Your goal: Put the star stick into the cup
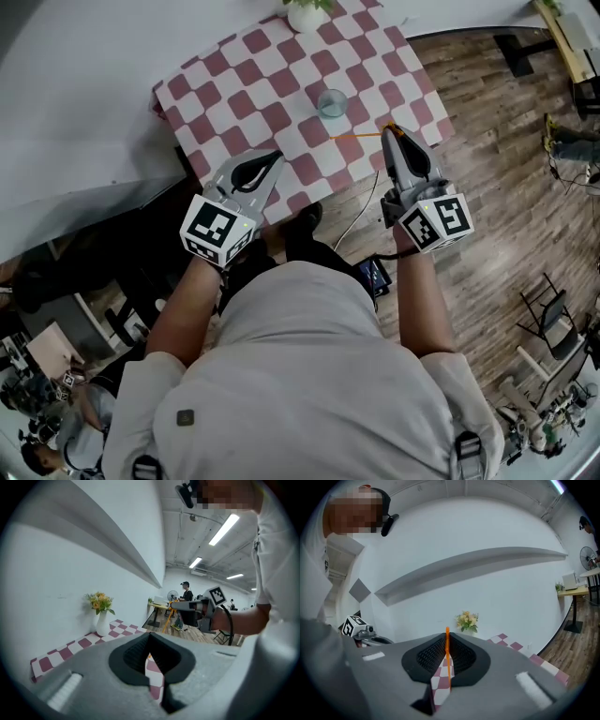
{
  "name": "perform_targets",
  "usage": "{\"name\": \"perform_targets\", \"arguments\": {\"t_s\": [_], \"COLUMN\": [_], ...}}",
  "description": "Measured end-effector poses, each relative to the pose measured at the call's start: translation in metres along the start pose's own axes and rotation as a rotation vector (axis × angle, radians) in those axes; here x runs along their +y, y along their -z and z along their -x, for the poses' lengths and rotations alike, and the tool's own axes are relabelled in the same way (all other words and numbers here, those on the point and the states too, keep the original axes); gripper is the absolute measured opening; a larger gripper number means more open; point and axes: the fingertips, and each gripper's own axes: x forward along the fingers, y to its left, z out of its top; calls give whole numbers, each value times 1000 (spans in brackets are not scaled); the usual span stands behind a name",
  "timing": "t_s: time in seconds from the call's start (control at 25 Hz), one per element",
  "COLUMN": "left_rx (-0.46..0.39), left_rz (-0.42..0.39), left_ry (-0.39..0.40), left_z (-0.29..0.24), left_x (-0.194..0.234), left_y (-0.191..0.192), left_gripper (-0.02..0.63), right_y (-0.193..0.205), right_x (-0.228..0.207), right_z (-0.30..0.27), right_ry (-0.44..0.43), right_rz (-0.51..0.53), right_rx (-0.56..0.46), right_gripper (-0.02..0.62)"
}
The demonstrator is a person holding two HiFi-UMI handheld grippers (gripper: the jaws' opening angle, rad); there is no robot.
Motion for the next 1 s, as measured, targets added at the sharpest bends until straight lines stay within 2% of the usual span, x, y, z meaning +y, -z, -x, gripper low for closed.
{"name": "perform_targets", "arguments": {"t_s": [0.64, 1.0], "left_rx": [45, 53], "left_rz": [10, 59], "left_ry": [-21, -41], "left_z": [-60, -63], "left_x": [27, 34], "left_y": [1, 9], "left_gripper": [2, 2], "right_y": [2, 38], "right_x": [-55, -65], "right_z": [-56, -80], "right_ry": [-28, -44], "right_rz": [7, 7], "right_rx": [12, 83], "right_gripper": [28, 29]}}
